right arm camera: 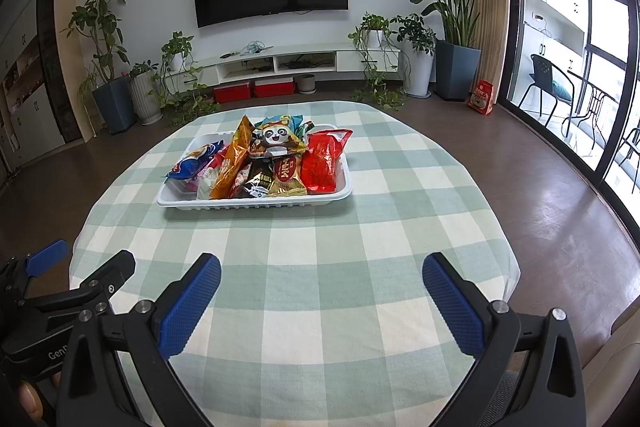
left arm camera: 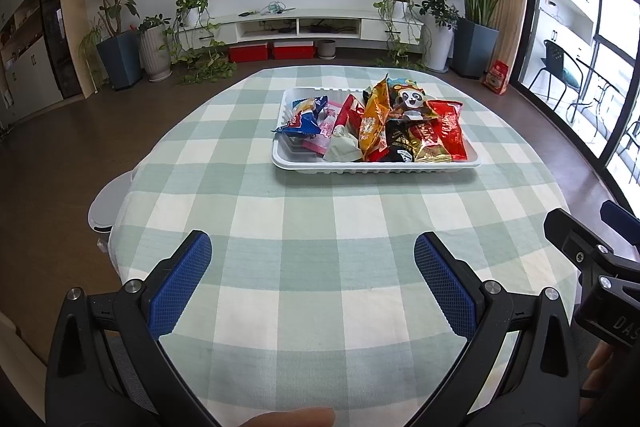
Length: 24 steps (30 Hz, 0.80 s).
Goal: Organize snacks
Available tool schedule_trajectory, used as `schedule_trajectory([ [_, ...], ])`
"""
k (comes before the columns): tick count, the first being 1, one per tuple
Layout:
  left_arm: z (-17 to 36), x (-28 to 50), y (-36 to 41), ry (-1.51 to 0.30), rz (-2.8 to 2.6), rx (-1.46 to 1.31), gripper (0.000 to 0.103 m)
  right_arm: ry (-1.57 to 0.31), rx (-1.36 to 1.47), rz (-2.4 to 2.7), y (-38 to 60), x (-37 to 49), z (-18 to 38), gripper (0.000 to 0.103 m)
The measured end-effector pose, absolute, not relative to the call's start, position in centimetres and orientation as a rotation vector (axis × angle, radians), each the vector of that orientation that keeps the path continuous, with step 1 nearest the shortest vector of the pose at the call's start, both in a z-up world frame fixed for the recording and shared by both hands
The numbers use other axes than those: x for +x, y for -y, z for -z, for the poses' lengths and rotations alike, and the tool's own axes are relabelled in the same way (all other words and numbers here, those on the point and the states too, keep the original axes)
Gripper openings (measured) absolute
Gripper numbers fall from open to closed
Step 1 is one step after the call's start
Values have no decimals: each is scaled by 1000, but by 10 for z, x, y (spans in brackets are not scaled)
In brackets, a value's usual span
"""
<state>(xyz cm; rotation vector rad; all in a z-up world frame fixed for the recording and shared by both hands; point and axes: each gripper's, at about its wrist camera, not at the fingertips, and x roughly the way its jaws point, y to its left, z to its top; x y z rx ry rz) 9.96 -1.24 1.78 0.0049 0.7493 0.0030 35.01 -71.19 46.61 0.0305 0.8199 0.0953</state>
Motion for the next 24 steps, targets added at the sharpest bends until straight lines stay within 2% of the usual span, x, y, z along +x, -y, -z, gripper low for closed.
schedule_trajectory([
  [24, -18, 98, 13, -751, -3, 4, 103, -822, 29, -96, 712, 350, -468, 103],
])
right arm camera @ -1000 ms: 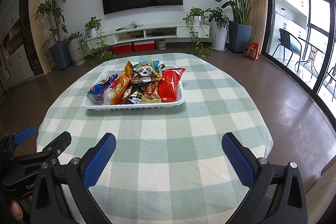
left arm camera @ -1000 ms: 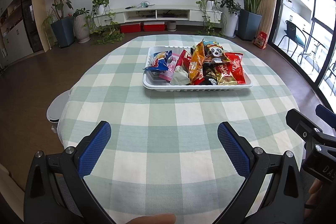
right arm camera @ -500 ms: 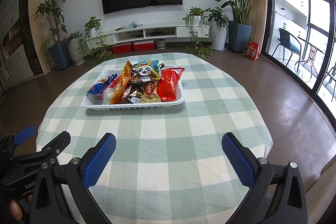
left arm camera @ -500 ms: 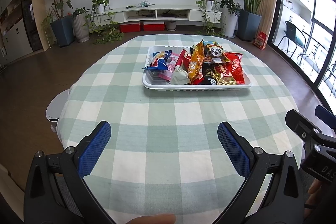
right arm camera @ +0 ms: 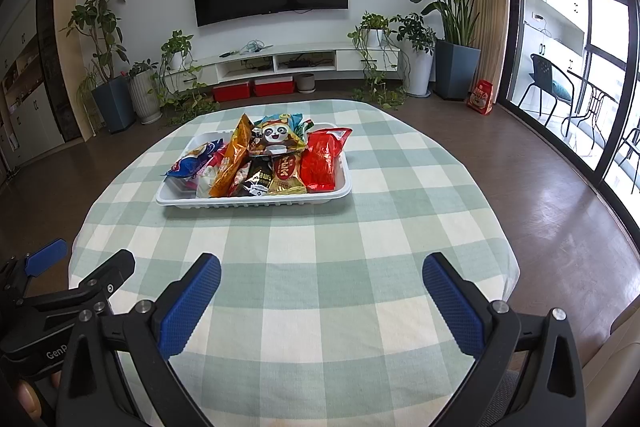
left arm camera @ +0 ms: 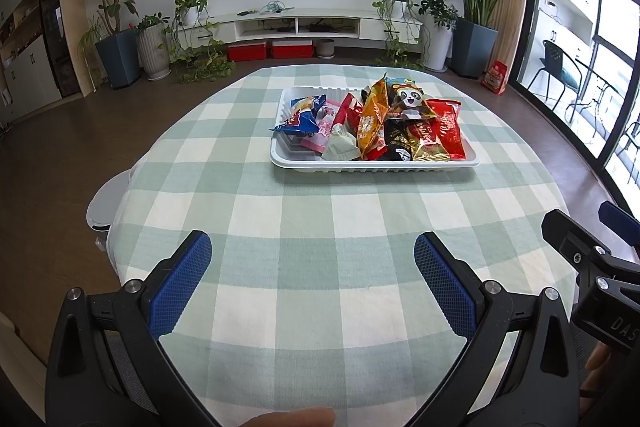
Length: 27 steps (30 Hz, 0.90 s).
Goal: Organize snacks
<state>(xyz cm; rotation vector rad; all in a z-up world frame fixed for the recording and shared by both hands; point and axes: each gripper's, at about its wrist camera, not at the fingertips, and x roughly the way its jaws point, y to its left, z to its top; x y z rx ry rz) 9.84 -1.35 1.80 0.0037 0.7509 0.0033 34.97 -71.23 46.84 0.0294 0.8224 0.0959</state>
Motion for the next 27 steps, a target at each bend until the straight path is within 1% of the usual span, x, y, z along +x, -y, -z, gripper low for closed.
schedule_trajectory([
  [27, -18, 98, 14, -754, -1, 1, 103, -825, 28, -96, 713, 349, -471, 103],
])
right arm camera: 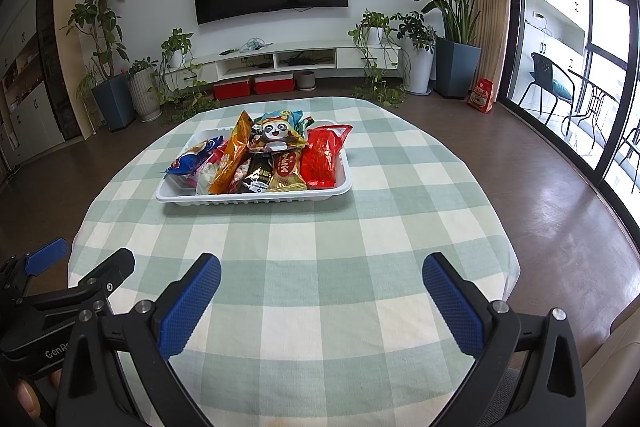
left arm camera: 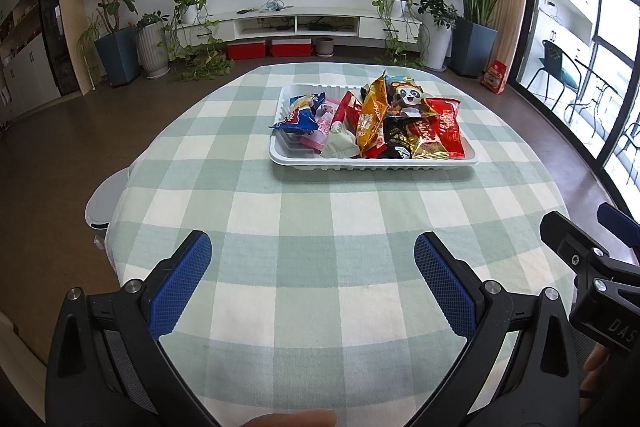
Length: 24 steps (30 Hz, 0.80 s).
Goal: Organize snacks
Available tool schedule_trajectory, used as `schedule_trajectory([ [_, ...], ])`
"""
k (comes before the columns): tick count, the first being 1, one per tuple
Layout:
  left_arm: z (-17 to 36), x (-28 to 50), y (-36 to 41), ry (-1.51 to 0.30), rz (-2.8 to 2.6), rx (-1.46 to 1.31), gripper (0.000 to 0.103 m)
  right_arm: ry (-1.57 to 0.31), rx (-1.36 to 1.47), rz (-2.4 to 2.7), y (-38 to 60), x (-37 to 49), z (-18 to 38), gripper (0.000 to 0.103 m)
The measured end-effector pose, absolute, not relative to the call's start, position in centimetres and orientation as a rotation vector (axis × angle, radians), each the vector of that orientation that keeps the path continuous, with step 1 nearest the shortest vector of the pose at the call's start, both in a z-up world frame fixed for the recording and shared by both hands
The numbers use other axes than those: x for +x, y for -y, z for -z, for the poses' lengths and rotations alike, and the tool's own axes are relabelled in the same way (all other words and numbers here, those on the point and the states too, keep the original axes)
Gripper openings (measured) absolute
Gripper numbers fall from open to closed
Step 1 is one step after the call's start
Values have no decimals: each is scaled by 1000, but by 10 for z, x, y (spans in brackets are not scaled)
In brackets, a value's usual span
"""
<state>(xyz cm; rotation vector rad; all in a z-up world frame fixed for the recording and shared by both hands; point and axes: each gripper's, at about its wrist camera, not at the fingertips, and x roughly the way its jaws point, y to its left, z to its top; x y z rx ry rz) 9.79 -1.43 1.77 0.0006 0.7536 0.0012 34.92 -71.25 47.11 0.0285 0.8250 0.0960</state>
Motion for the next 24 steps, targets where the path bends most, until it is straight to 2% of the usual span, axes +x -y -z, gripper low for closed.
schedule_trajectory([
  [24, -19, 88, 27, -714, -20, 17, 103, -833, 31, -97, 712, 347, -473, 103],
])
